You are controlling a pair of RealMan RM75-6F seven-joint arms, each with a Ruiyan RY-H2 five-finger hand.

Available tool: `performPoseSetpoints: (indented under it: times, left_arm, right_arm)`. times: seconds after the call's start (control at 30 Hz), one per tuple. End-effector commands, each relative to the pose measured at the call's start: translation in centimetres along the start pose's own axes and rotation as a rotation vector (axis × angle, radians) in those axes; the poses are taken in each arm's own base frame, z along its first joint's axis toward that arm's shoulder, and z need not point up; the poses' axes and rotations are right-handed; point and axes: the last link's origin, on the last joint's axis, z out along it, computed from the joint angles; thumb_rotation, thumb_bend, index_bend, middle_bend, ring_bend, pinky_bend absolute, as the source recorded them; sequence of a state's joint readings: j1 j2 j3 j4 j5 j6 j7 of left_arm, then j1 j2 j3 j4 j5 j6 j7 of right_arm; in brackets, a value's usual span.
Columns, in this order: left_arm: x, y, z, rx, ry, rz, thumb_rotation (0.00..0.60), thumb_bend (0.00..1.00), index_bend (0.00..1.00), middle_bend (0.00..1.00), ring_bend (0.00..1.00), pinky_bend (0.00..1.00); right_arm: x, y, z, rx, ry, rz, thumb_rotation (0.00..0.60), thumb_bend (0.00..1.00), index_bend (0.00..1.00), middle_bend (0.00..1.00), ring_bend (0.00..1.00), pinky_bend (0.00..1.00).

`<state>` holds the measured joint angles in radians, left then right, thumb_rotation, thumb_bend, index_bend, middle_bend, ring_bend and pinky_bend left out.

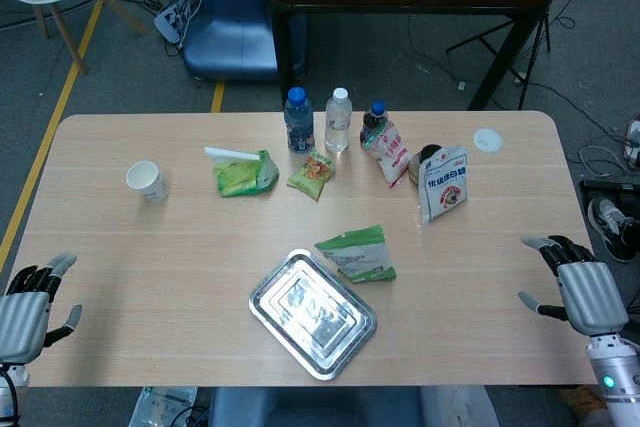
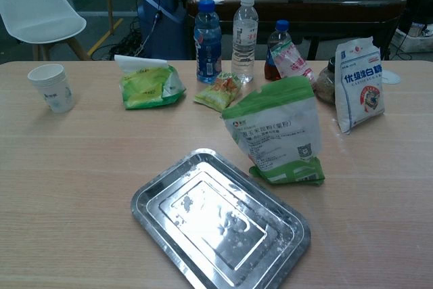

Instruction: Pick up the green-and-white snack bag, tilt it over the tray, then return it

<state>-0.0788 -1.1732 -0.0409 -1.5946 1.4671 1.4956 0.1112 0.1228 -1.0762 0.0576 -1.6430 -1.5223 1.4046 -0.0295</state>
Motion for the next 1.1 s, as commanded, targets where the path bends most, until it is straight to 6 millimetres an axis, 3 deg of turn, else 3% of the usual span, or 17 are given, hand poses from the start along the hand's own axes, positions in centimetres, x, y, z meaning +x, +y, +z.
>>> performPoseSetpoints:
  times: [0.03, 0.23, 0.47, 0.9, 1.1]
  left_arm:
    - [0.1, 0.0, 0.0, -0.004, 0.004, 0.001, 0.600, 0.33, 0.14, 0.15, 0.23, 0.11]
    - [0.5, 0.2, 0.0, -0.018, 0.025, -0.006, 0.600, 0.33, 0.14, 0.15, 0.23, 0.11]
    - [0.4, 0.5, -0.1, -0.039, 0.019, -0.015, 0.600, 0.33, 0.14, 0.15, 0.23, 0.11]
    - [0.8, 0.4, -0.5, -0.043, 0.026, -0.017, 0.600, 0.33, 0.14, 0.15, 0.23, 0.11]
    - [0.7, 0.2, -0.6, -0.039, 0.020, -0.020, 0.600, 0.33, 0.14, 0.15, 0.23, 0.10]
  right_arm:
    - [0.1, -0.4, 0.3, 0.019, -0.007, 0.004, 0.600, 0.07, 0.25, 0.29, 0.19, 0.27]
    - [0.0, -1.3, 1.2, 0.049, -0.050, 0.010, 0.600, 0.06, 0.25, 0.29, 0.19, 0.27]
    - [-0.6, -3.4, 4.2, 0.107, -0.131, 0.034, 0.600, 0.05, 0.25, 0.29, 0.19, 0.27]
    - [-5.3, -10.3, 9.4, 0.245, -0.305, 0.148, 0.600, 0.00, 0.21, 0.25, 0.15, 0.27]
    - [-7.4, -12.1, 11.3, 0.271, -0.336, 0.220, 0.600, 0.00, 0.21, 0.25, 0.15, 0.27]
